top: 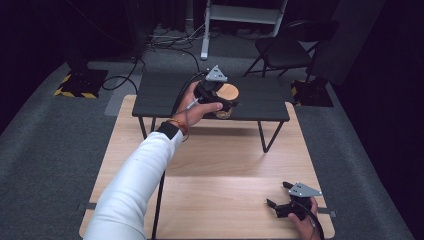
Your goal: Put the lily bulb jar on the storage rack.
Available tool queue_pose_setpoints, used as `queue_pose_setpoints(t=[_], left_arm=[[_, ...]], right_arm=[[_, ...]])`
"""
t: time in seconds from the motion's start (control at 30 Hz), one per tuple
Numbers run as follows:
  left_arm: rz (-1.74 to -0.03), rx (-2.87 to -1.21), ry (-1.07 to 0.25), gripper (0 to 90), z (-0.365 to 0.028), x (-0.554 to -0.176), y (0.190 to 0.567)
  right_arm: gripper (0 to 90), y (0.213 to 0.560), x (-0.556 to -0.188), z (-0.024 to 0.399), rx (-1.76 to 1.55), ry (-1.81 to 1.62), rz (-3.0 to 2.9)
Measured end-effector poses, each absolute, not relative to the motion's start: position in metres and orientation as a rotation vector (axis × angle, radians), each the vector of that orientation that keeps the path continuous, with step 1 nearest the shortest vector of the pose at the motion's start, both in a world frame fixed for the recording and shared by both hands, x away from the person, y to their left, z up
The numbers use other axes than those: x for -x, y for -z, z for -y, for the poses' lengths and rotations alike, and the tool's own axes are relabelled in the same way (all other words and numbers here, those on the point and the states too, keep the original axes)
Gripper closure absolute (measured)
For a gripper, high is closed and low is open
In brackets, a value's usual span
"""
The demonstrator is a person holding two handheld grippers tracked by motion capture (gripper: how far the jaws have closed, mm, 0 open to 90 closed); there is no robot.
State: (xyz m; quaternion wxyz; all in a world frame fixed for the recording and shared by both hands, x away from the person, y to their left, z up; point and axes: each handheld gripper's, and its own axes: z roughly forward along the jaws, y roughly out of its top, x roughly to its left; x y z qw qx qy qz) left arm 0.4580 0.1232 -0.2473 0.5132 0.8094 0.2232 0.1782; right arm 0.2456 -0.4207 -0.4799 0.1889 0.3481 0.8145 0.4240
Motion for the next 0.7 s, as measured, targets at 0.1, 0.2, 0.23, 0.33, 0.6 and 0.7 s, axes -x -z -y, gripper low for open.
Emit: queue_pose_setpoints(t=[0.1,0.2,0.23,0.33,0.6,0.7], left_arm=[[-0.536,-1.93,-0.421,23.9,-0.124,-0.464,0.251],[-0.551,-1.905,-0.424,23.9,-0.125,-0.468,0.256],[-0.554,-1.898,-0.427,23.9,-0.125,-0.468,0.258],[-0.558,-1.887,-0.427,23.8,-0.124,-0.469,0.26],[-0.606,-1.858,-0.389,1.4,-0.13,-0.463,0.254],[-0.558,-1.855,-0.381,0.5,-0.14,-0.454,0.247]], right_arm=[[0.0,0.48,-0.246,0.421,-0.977,-1.193,-2.292],[0.0,0.48,-0.246,0.421,-0.972,-1.194,-2.294],[0.0,0.48,-0.246,0.421,-0.971,-1.194,-2.295],[0.0,0.48,-0.246,0.421,-0.97,-1.195,-2.295],[0.0,0.48,-0.245,0.421,-0.965,-1.195,-2.295],[0.0,0.48,-0.246,0.421,-0.967,-1.195,-2.297]])
